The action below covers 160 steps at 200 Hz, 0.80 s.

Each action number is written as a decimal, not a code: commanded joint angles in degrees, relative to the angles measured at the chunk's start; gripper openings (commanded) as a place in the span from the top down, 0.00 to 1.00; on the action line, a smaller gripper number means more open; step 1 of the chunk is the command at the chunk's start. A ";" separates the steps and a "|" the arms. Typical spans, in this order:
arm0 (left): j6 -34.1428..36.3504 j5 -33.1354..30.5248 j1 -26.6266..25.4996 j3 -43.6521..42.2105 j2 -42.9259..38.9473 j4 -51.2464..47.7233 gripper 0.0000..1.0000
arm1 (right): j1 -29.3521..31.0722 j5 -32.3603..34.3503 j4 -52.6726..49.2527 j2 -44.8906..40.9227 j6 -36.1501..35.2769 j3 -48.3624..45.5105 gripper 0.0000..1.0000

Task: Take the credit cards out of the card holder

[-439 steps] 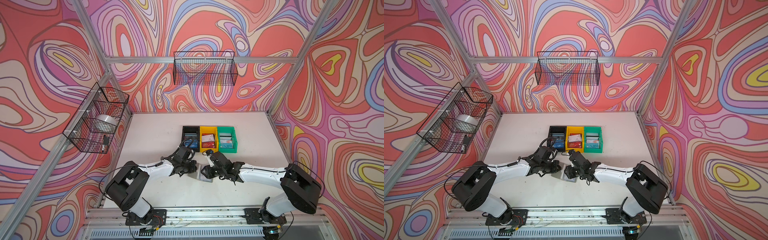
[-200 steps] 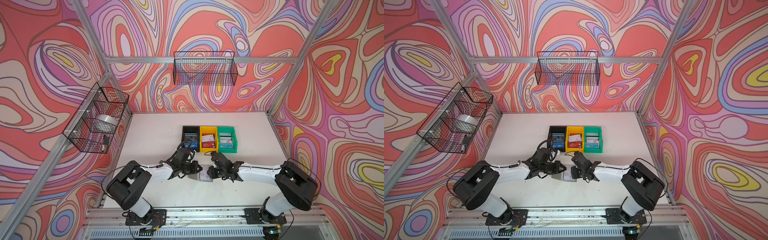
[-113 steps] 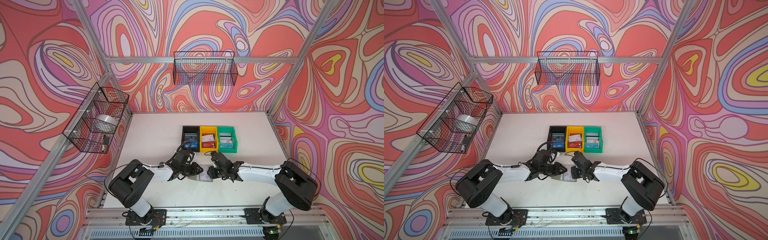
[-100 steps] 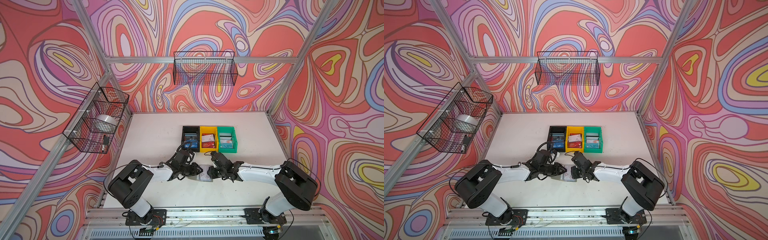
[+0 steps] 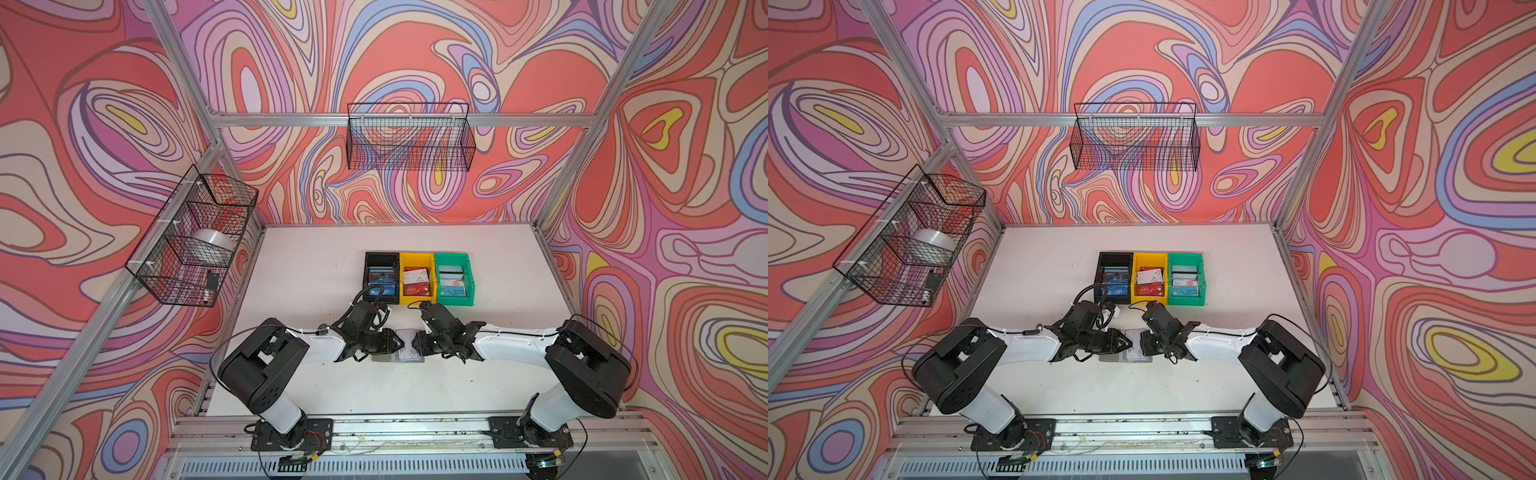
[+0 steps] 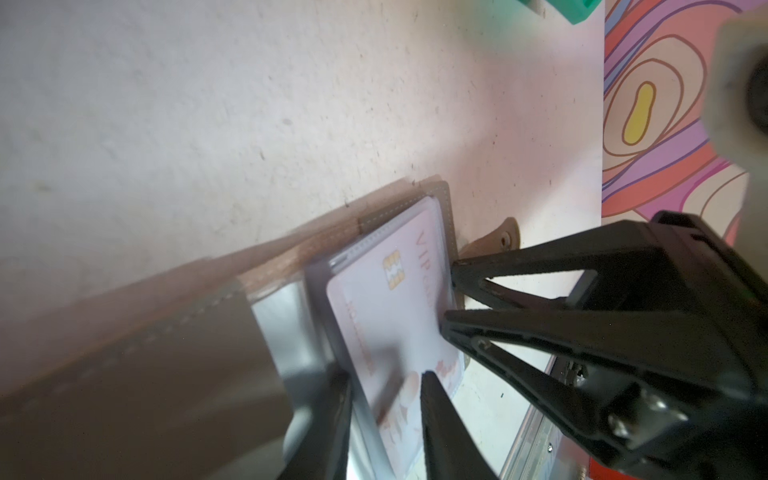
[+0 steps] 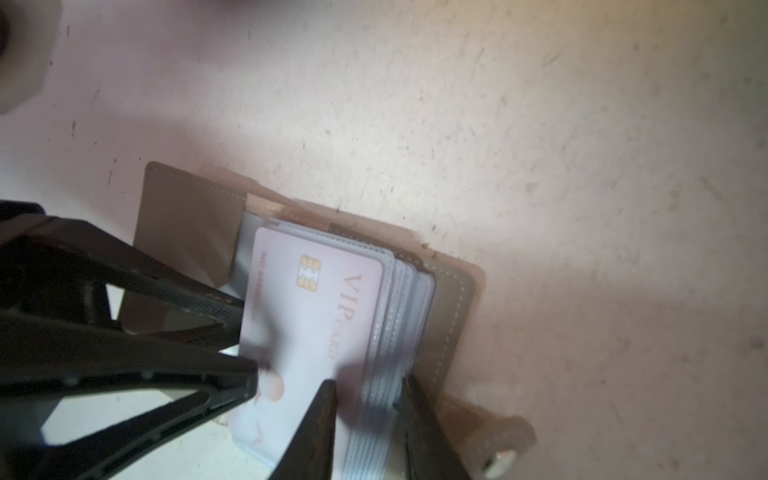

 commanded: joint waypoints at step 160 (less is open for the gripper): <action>-2.27 1.94 0.82 -2.19 2.40 4.82 0.84 | -0.65 -1.48 -3.67 1.24 0.72 -1.51 0.71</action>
